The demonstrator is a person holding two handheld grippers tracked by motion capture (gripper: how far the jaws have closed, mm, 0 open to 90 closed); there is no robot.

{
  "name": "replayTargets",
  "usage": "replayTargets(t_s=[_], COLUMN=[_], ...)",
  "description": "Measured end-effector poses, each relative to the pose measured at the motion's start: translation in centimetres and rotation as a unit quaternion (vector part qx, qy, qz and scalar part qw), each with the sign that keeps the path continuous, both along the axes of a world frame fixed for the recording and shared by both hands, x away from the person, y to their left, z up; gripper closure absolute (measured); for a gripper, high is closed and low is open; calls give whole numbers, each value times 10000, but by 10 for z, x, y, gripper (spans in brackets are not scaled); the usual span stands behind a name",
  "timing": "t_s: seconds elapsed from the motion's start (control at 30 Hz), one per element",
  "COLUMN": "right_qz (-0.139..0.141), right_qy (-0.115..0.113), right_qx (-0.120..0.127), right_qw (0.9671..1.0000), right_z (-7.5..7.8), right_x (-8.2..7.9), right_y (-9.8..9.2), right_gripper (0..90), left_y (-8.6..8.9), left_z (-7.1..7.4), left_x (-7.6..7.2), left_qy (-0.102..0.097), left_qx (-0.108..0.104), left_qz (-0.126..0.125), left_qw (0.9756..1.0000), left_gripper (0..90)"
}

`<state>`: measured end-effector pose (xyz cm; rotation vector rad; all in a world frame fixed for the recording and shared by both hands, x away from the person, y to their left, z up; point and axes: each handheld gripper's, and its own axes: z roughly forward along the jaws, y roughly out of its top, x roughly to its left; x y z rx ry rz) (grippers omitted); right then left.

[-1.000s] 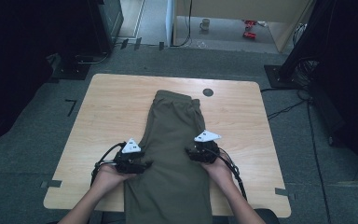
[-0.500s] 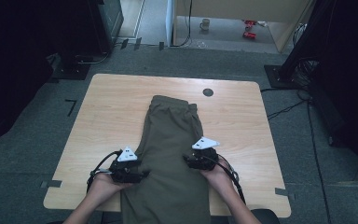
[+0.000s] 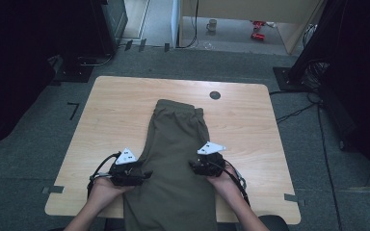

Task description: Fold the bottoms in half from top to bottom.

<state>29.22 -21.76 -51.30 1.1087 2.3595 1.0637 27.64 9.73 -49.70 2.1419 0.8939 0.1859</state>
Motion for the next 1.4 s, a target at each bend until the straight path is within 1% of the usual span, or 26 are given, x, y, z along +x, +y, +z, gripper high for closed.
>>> replayTargets(t_s=[0.1,0.17,0.23,0.3,0.33,0.37,0.43,0.47,0.5,0.53,0.6,0.63,0.67,0.7,0.73,0.77,0.8,0.83,0.87,0.93,1.03,1.07,1.13,1.27,1.33,1.4], right_qz=[-62,-117,-209,-278,-300,-324,-402,-435,-460,-469,-488,-547,-586,-608,-619,-631,-664,-697,-697,-735,-769,-817,-845,-917,-952,-970], right_qy=[-19,-102,-212,-113,-77,-78,-184,-166,-53,22,13,-117,-135,11,107,85,-17,-26,-26,113,48,14,144,100,177,175], right_qx=[89,89,182,219,212,219,320,374,359,325,277,327,388,355,303,290,343,394,394,359,394,492,471,542,554,551], right_qw=[9999,9998,9994,9993,9993,9992,9985,9982,9983,9984,9984,9979,9974,9975,9976,9975,9972,9968,9968,9966,9962,9954,9952,9943,9938,9936], right_z=[5,9,12,15,17,18,19,19,19,19,19,20,19,19,18,18,18,18,18,19,21,21,21,21,21,21], right_x=[4,7,9,14,17,20,25,27,30,34,37,42,44,49,54,56,58,60,60,68,71,74,80,89,94,98], right_y=[-1,-2,-6,-9,-10,-11,-15,-18,-19,-20,-21,-24,-26,-26,-27,-27,-29,-29,-29,-30,-30,-30,-30,-30,-30,-30], right_gripper=[404,409,417,417,417,417,422,420,408,402,402,413,410,396,384,392,397,394,394,381,384,380,370,370,364,359], left_y=[2,2,3,3,3,3,0,0,0,-1,-1,-2,-2,-2,-3,-4,-4,-6,-6,-7,-9,-10,-11,-13,-14,-15], left_z=[2,4,7,8,10,10,12,12,13,14,14,13,13,13,13,13,13,14,14,13,12,12,13,13,14,15], left_x=[10,14,26,29,36,36,46,46,50,57,62,70,75,75,83,86,86,91,91,96,104,107,115,123,132,135], left_qy=[-75,-82,-125,-145,-138,-138,-134,-134,-145,-107,-59,-37,-11,-11,29,23,23,-9,-9,49,83,91,87,118,175,162], left_qx=[-34,-30,31,28,46,46,42,42,64,2,10,-19,-19,-19,8,5,5,12,12,-19,-28,-19,-30,37,63,89], left_qz=[93,131,214,251,285,285,282,282,272,287,295,343,360,360,396,395,395,392,392,365,379,383,421,425,439,436], left_qw=[9999,9999,9997,9996,9995,9995,9995,9995,9995,9995,9995,9994,9993,9993,9992,9992,9992,9992,9992,9993,9992,9992,9991,9990,9989,9989], left_gripper=[405,406,407,415,415,417,418,418,418,419,418,418,419,419,419,419,419,420,419,419,418,419,419,417,416,415])
